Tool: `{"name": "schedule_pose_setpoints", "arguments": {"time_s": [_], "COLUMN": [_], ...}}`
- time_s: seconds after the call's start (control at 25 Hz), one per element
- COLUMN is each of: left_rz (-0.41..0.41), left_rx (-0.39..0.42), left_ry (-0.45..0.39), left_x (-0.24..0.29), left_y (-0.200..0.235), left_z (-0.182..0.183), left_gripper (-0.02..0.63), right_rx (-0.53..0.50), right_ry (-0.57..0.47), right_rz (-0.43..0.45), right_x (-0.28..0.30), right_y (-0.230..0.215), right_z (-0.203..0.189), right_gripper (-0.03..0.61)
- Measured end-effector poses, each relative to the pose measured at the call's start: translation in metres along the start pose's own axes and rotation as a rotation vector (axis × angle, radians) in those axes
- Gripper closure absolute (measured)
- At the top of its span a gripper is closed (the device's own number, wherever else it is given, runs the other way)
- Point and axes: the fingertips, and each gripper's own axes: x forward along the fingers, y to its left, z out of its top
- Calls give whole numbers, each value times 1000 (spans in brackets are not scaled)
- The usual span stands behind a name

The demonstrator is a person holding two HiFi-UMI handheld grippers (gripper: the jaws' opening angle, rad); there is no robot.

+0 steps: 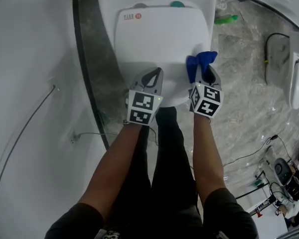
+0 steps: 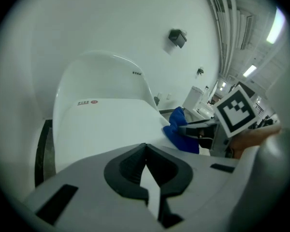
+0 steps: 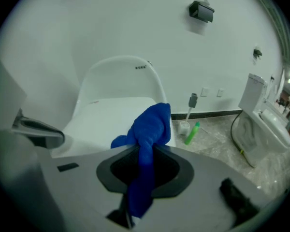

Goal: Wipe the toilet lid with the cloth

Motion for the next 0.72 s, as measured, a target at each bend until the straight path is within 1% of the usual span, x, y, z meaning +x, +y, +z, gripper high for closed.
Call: {"name": "schedule_pose_setpoints", "arguments": {"time_s": [0.12,0.2,0.28,0.4,0.48,0.56,0.64,0.72], "left_rz": [15,41,89,166,201,219,229,232], "left_rx": [-28,-66,-122,-203,-234,-249,-246,-244], "left_ry": [-30,-47,-69,-91,-84,-79,-77,-76], "left_x": [-21,-38,-58,-87,-100,-111,-118,-119], "left_y": [23,39,61,94,110,120,122,121], "left_z": [-10,-20,-29,-47,-62,-73,-80,-87], "left_gripper": [603,603,603,603,603,603,603,603], "right_rx": [7,3,-15,-85,-135,-179,-229,-284], "right_ry": [-40,-44,-34,-13,6,29,54,51], "right_rz": [118,180,233,294,322,344,341,317], "right_x": [-18,-27,-30,-31,-30,-28,-23,-19], "right_y": [76,123,165,216,244,265,274,274], "right_z": [14,14,9,-5,-16,-28,-41,-48], "right_gripper": [515,515,515,515,515,515,515,515]}}
